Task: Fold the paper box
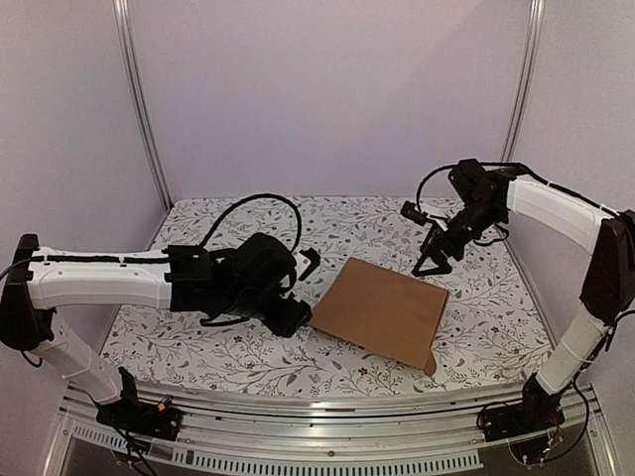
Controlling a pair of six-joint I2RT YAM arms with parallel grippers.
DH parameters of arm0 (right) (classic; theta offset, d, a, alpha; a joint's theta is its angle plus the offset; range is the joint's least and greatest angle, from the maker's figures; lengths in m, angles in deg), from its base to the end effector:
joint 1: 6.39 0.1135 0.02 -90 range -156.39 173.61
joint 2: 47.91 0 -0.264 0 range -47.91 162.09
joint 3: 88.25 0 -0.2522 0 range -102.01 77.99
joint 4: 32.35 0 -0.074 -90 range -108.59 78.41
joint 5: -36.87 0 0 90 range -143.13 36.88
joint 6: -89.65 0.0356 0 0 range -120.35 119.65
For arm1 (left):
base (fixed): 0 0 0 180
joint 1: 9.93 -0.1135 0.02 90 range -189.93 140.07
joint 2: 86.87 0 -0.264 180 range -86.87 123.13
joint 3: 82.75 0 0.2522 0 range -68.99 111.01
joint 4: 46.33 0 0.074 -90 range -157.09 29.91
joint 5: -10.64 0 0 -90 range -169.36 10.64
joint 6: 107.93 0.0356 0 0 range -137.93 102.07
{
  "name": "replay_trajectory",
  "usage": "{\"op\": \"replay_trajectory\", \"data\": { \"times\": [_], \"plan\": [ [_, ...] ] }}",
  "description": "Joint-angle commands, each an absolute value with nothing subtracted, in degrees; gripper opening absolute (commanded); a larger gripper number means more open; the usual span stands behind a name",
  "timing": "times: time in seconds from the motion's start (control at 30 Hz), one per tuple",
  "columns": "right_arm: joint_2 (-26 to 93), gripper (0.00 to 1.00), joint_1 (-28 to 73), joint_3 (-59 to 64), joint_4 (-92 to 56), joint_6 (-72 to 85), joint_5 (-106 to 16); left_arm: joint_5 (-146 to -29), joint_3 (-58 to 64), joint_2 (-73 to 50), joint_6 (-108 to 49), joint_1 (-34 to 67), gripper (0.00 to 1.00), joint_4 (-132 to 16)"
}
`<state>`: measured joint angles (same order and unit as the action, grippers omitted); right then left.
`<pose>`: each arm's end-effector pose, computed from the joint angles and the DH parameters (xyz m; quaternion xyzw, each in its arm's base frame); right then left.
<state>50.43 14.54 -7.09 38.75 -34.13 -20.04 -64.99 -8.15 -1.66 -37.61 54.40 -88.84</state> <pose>0.3153 0.1414 0.2790 -0.4768 0.8172 0.2609 0.1919 0.1427 -0.2764 0.2434 0.3209 0.8857 -0.1218 0.3126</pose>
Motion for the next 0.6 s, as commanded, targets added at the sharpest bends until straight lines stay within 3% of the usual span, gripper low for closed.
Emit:
{"op": "replay_trajectory", "data": {
  "times": [0.0,0.03,0.17,0.33,0.43,0.57],
  "plan": [
    [42.5,0.99,14.4,4.6,42.4,-48.3,-30.2,-67.7,-3.2,-1.1,-31.8,54.3,0.66,-90.4],
    [40.7,0.99,14.4,7.3,41.8,-50.0,-32.0,-67.7,-2.1,-0.5,-30.8,55.7,0.76,-89.5],
    [38.2,0.99,14.3,12.4,39.3,-51.1,-34.7,-63.0,-0.1,2.2,-34.2,61.2,0.78,-80.9],
    [41.0,0.99,11.8,10.4,38.5,-47.9,-30.1,-30.3,-8.1,-0.5,-55.5,72.0,0.77,-66.4],
    [43.4,0.99,9.2,7.5,38.5,-46.9,-26.8,-31.0,-18.4,-4.1,-68.7,70.5,0.77,-57.0],
    [48.2,0.99,5.6,3.0,39.1,-45.2,-22.2,-34.4,-22.5,-4.4,-80.9,69.2,0.78,-59.1]
  ]
}}
